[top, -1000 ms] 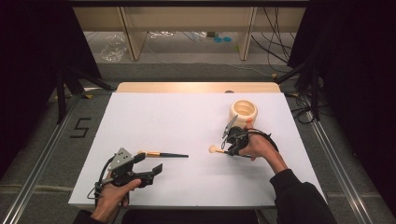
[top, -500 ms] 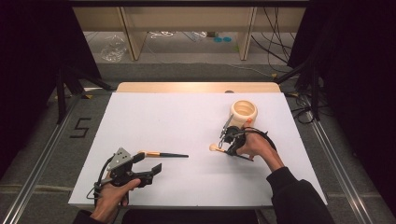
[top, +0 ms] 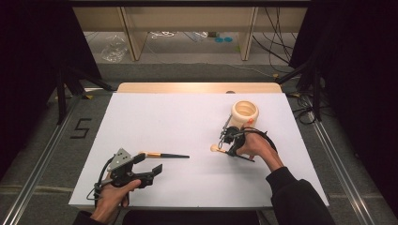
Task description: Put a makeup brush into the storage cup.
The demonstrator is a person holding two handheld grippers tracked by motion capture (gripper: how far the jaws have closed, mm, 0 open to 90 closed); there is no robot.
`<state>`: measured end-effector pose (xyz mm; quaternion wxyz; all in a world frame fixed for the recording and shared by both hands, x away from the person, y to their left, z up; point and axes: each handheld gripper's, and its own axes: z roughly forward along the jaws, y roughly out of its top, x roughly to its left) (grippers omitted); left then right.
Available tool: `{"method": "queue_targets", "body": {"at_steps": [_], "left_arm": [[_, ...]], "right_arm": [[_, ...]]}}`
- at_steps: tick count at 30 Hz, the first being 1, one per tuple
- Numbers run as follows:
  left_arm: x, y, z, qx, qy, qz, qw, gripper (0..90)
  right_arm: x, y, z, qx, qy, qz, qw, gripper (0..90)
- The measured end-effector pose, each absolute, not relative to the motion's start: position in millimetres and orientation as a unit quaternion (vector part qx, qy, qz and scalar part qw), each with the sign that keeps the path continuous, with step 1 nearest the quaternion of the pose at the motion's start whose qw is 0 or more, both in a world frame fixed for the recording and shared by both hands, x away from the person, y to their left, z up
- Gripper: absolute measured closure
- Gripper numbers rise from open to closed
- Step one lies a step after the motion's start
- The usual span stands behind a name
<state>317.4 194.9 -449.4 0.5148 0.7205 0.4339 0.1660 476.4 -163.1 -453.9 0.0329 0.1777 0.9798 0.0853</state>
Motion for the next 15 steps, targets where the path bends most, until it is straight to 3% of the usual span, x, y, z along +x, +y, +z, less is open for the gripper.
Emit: {"method": "queue_targets", "body": {"at_steps": [15], "left_arm": [[317.1, 195.6, -449.0, 0.719, 0.435, 0.167, 0.516, 17.0]], "right_arm": [[476.1, -160.2, -453.8, 0.178, 0.980, 0.078, 0.035, 82.8]]}}
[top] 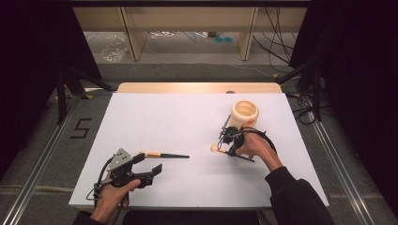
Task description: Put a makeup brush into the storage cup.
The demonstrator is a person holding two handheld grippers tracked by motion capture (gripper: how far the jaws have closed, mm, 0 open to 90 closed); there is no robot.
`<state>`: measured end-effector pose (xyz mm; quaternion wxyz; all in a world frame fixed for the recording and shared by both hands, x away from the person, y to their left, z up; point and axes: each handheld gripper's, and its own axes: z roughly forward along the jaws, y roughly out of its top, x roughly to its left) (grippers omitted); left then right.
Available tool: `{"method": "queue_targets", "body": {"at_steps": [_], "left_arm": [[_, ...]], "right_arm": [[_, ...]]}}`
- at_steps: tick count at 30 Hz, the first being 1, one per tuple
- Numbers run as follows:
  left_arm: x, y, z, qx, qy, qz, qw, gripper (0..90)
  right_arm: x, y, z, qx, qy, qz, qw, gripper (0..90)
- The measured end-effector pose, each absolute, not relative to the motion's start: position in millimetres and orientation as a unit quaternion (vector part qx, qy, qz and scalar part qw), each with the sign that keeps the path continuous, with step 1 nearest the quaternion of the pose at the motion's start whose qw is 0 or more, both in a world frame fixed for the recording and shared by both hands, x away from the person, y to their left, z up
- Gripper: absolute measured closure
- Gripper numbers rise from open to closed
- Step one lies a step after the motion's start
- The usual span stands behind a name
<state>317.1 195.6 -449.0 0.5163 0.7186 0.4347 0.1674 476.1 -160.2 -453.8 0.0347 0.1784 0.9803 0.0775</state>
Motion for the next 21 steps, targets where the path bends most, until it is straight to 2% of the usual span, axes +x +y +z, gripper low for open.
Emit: {"method": "queue_targets", "body": {"at_steps": [11, 21], "left_arm": [[317.2, 196.6, -448.5, 0.716, 0.436, 0.168, 0.519, 17.0], [317.1, 197.4, -448.2, 0.717, 0.436, 0.168, 0.518, 17.1]], "right_arm": [[473.9, -157.2, -451.6, 0.186, 0.978, 0.095, 0.027, 82.9], [472.3, -158.2, -428.6, 0.183, 0.969, 0.153, 0.060, 83.0]]}}
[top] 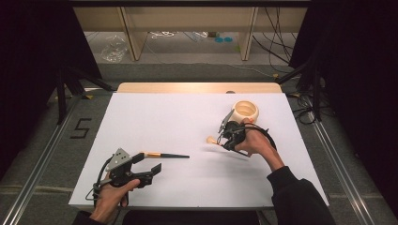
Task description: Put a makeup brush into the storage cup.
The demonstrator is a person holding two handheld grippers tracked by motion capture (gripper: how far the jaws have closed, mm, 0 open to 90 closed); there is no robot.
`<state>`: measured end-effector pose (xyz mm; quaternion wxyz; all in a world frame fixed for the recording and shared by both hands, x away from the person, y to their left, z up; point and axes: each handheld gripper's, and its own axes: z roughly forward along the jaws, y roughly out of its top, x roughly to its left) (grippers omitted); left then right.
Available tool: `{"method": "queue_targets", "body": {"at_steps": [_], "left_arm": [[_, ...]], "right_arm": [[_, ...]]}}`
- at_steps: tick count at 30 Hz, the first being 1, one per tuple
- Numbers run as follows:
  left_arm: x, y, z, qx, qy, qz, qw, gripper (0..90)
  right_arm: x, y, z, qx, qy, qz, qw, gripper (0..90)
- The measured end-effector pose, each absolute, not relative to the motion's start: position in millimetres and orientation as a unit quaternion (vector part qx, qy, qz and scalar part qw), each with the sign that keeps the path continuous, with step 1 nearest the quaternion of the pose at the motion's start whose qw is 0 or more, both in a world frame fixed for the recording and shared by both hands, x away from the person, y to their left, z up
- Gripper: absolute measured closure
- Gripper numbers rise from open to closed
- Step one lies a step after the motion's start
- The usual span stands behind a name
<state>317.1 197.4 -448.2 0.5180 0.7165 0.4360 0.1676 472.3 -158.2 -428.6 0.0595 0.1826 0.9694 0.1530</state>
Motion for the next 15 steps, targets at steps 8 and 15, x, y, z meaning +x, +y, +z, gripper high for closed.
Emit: {"method": "queue_targets", "body": {"at_steps": [8, 15], "left_arm": [[317.1, 197.9, -448.0, 0.715, 0.438, 0.169, 0.518, 17.2], [317.1, 197.8, -448.2, 0.715, 0.436, 0.168, 0.520, 17.2]], "right_arm": [[475.9, -165.6, -408.4, 0.201, 0.941, 0.253, 0.105, 83.0], [478.2, -174.1, -397.9, 0.224, 0.914, 0.315, 0.127, 83.0]]}}
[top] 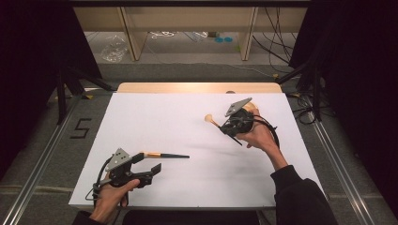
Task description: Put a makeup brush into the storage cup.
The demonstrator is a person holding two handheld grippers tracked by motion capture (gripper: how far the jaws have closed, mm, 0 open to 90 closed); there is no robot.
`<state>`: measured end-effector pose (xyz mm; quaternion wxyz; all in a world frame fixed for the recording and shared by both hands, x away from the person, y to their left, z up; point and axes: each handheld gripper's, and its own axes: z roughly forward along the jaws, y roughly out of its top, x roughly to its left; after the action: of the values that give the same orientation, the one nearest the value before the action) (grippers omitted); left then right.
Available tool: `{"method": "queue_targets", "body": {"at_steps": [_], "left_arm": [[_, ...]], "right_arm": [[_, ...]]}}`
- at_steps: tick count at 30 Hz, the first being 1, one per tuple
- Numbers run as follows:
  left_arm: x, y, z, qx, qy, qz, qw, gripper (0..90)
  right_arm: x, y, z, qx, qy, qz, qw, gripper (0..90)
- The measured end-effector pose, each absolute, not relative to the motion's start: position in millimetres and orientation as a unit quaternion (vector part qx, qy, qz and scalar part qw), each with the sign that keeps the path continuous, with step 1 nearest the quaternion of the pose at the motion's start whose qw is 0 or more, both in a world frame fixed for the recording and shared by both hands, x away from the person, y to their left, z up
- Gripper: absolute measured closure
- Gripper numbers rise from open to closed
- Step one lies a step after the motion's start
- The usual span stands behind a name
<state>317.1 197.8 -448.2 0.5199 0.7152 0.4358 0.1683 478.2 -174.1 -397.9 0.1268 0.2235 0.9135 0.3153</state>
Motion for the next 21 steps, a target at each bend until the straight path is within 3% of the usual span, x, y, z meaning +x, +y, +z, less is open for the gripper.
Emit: {"method": "queue_targets", "body": {"at_steps": [21], "left_arm": [[317.5, 198.0, -448.4, 0.714, 0.440, 0.166, 0.519, 17.2]], "right_arm": [[481.6, -200.4, -360.2, 0.247, 0.823, 0.480, 0.178, 83.0]]}}
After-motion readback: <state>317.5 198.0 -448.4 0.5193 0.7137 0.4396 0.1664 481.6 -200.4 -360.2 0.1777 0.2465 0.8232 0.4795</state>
